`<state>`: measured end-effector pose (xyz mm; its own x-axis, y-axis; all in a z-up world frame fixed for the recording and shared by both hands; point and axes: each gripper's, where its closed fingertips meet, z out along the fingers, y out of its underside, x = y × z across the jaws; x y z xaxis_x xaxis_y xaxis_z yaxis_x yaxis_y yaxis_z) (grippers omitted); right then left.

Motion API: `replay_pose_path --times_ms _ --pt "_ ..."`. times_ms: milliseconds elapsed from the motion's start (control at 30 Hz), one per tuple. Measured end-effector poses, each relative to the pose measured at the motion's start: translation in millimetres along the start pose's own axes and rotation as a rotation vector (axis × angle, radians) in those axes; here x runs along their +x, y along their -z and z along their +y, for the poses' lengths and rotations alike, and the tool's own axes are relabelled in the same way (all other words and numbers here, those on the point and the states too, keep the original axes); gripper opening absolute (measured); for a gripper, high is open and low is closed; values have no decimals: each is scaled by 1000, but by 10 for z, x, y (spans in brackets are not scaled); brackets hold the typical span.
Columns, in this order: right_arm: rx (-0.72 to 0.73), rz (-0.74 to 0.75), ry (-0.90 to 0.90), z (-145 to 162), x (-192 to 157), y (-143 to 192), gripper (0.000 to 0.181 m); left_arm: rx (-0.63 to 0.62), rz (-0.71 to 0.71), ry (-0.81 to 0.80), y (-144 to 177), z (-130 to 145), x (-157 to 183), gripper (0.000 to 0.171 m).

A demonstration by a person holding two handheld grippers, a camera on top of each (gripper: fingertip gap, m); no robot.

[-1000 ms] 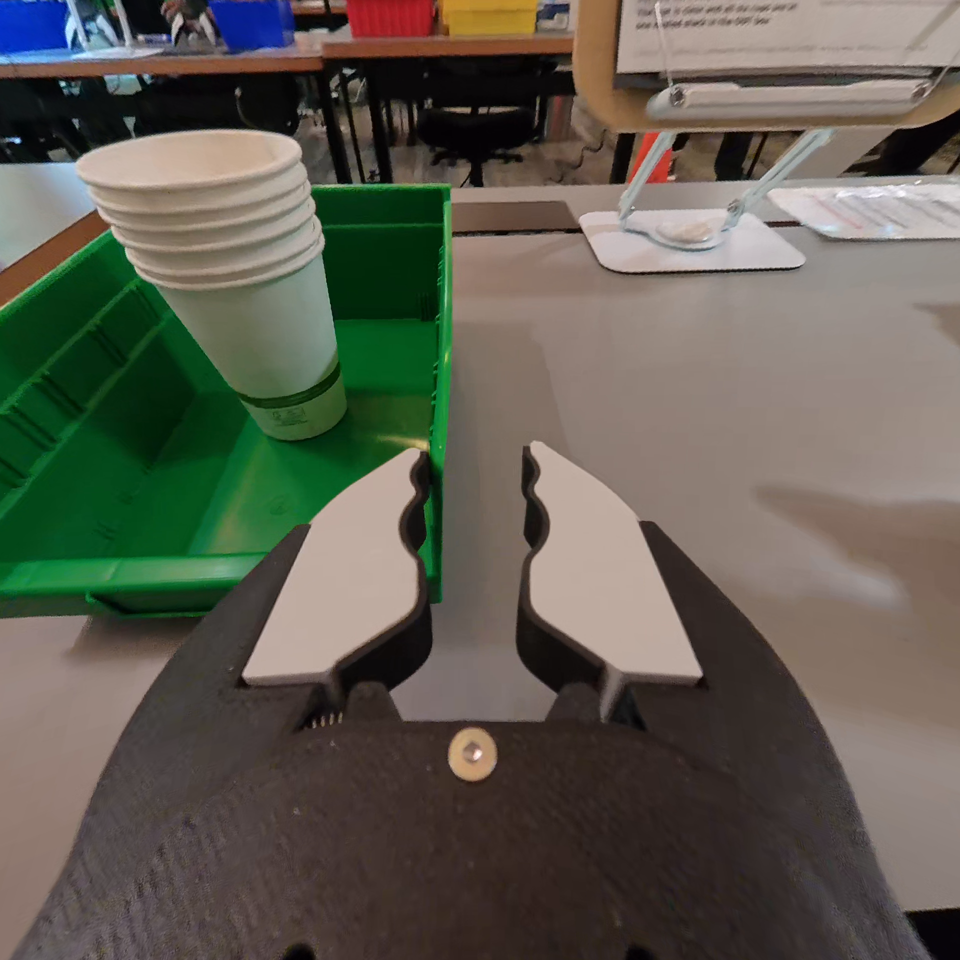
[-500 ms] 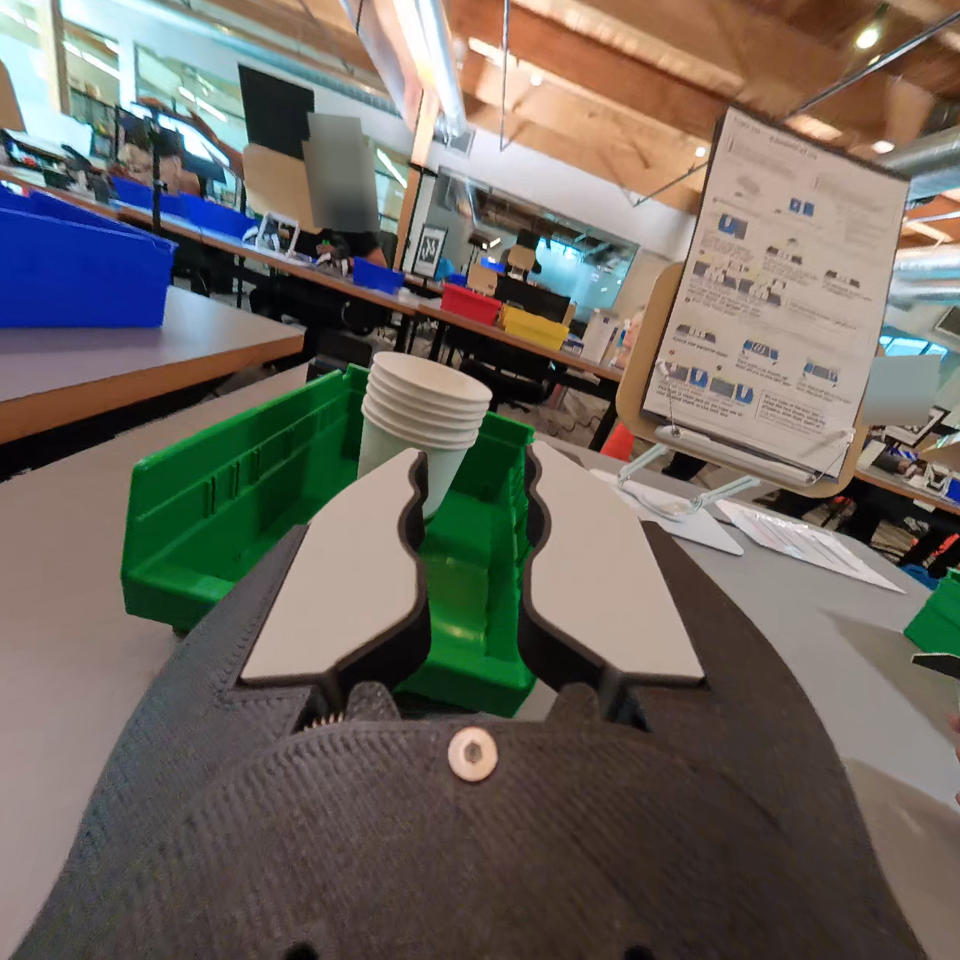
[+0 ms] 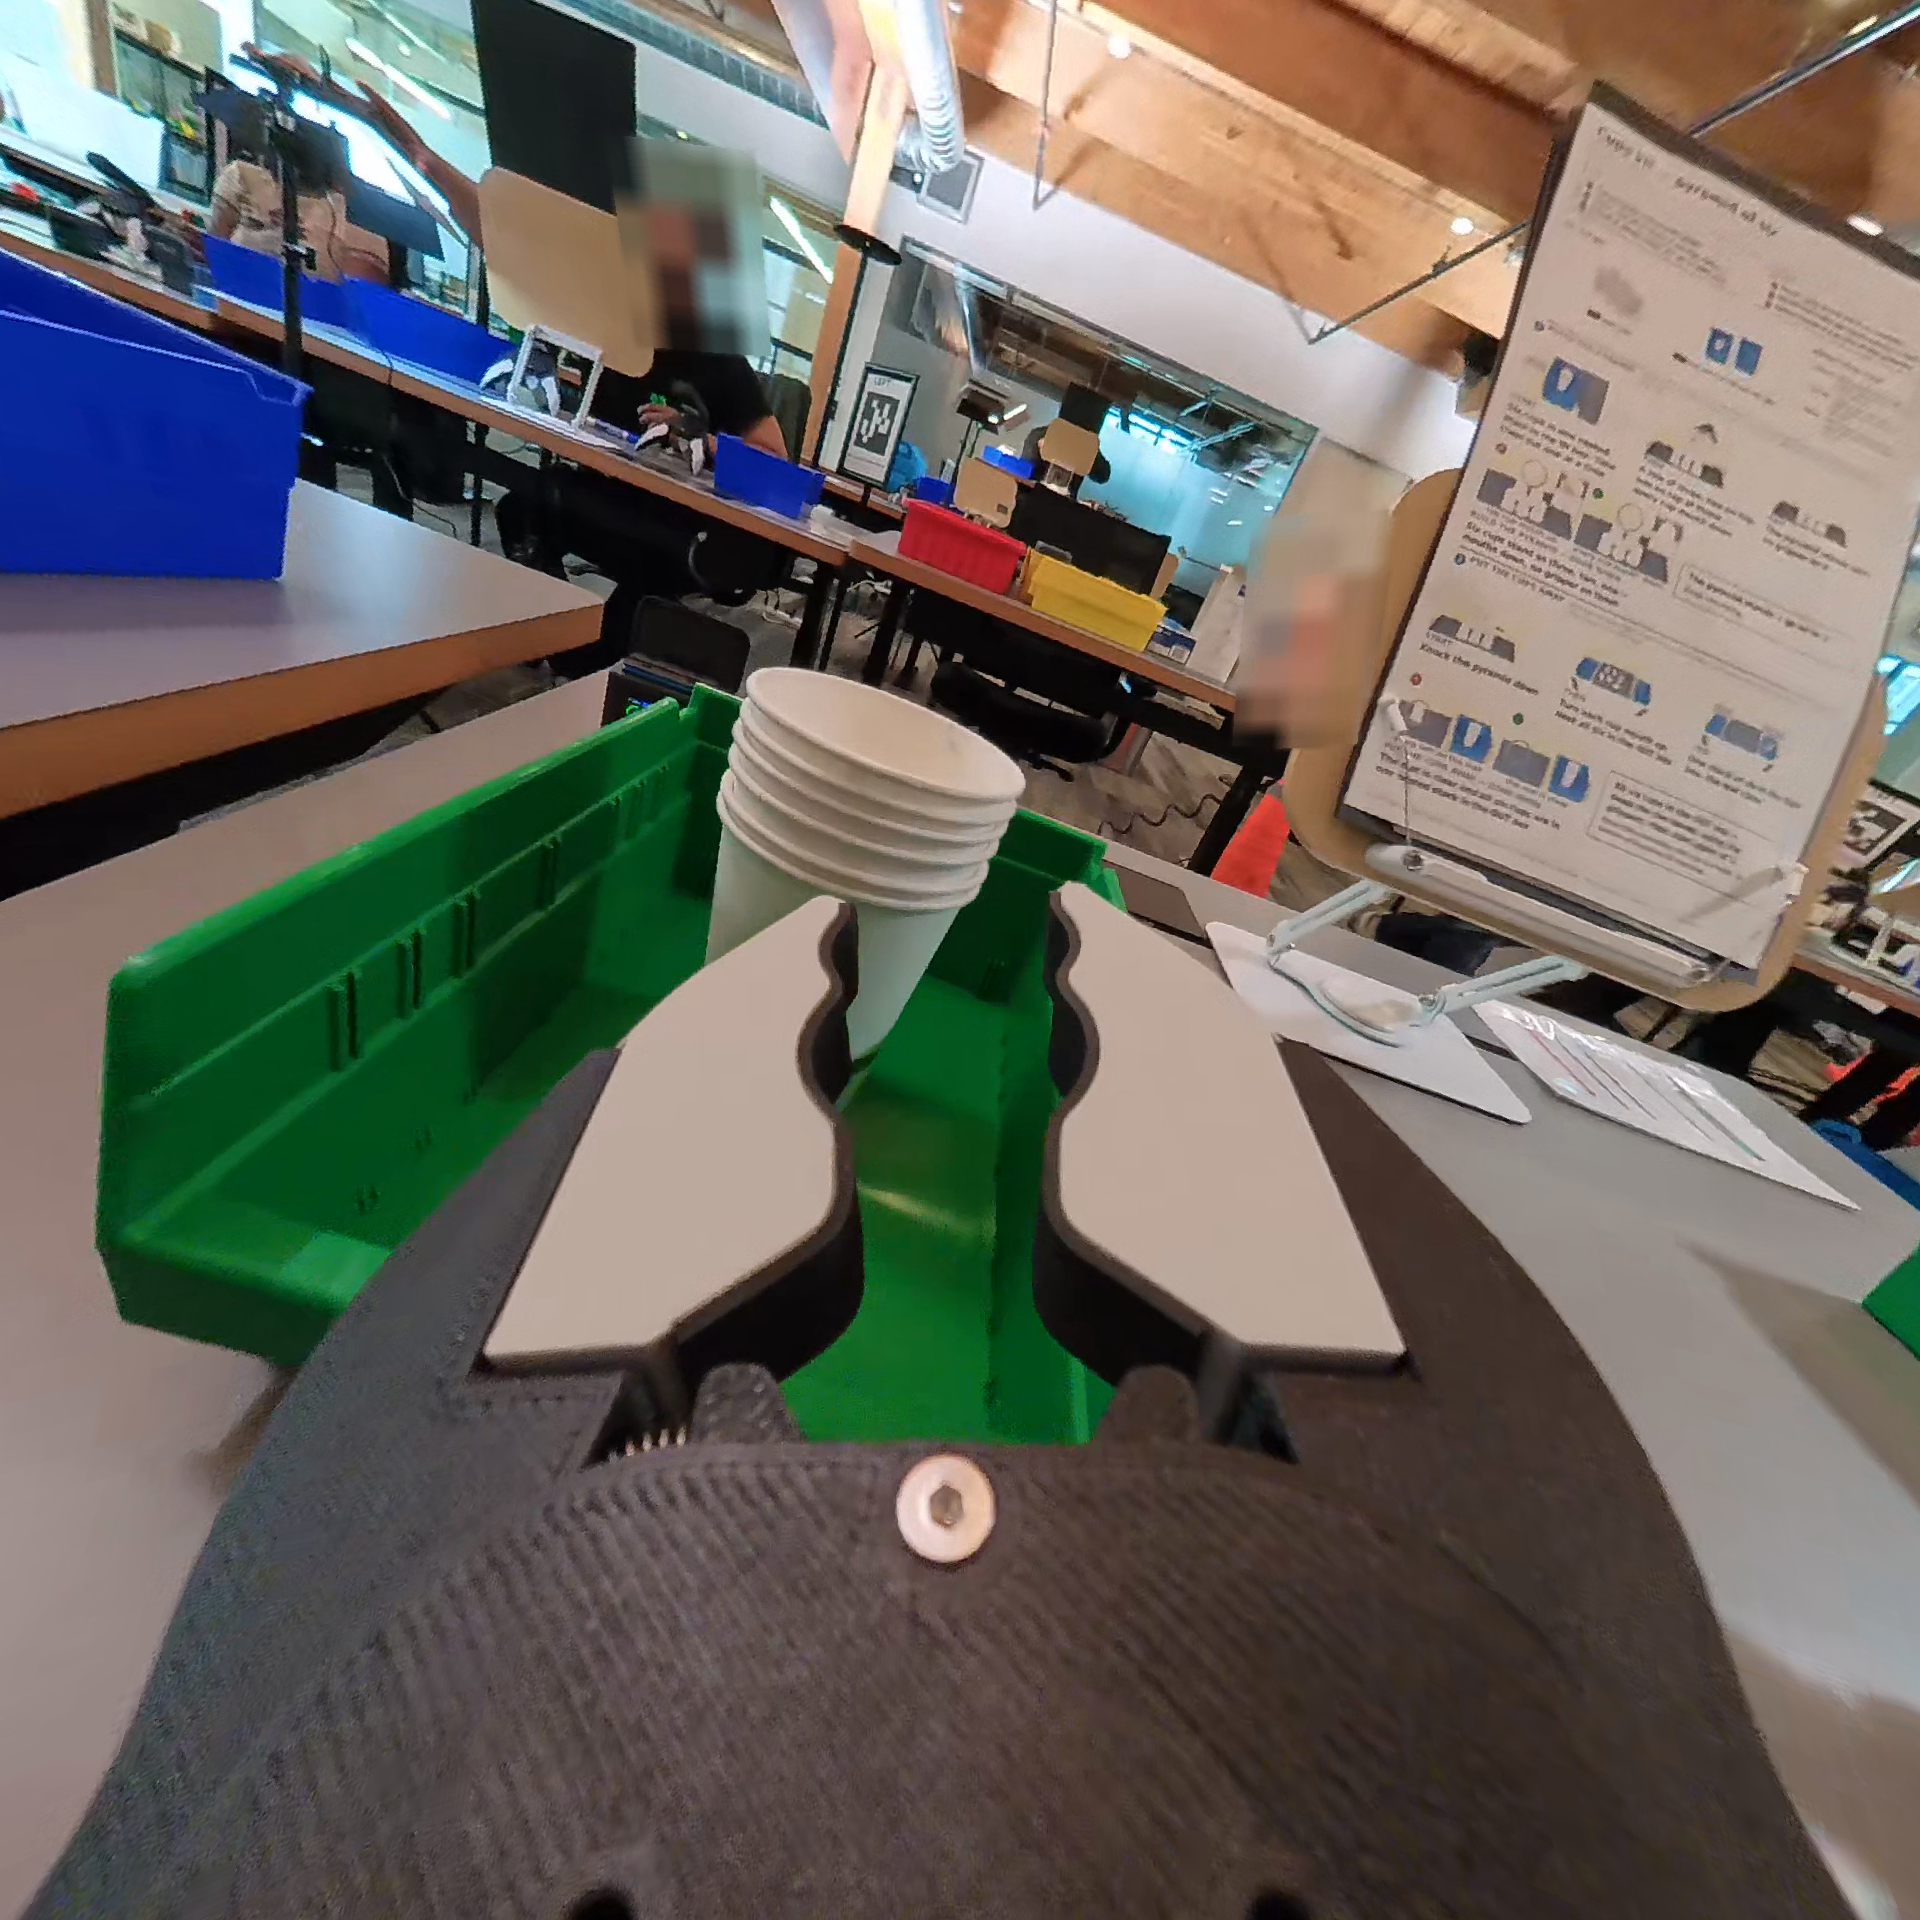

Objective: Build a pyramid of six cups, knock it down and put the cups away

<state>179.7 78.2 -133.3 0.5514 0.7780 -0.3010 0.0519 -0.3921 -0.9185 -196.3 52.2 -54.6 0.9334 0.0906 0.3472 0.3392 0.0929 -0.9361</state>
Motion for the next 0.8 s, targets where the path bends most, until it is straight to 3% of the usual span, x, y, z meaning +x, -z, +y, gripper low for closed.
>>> replay_pose_path --times_ms 167,300,400,500,567,633,700,800 --pt "-9 82 59 66 71 165 55 22 -75 -115 -268 -67 -101 36" --pt "-6 148 92 96 174 276 52 -31 -107 -189 -478 -190 -165 48" --pt "46 190 117 16 228 344 47 26 -28 -225 -617 -562 49 43" --pt "106 229 136 -81 275 371 45 -56 -7 -321 -790 -716 248 45" --pt "143 259 125 -128 318 373 50 -128 53 -282 -855 -656 393 48" --pt "161 271 108 -137 343 358 49 -117 73 -195 -834 -619 446 45" --pt "155 266 100 -122 349 328 48 -69 24 -188 -818 -596 365 37" --pt "135 253 86 -104 353 299 49 -100 1 -124 -843 -498 209 32"
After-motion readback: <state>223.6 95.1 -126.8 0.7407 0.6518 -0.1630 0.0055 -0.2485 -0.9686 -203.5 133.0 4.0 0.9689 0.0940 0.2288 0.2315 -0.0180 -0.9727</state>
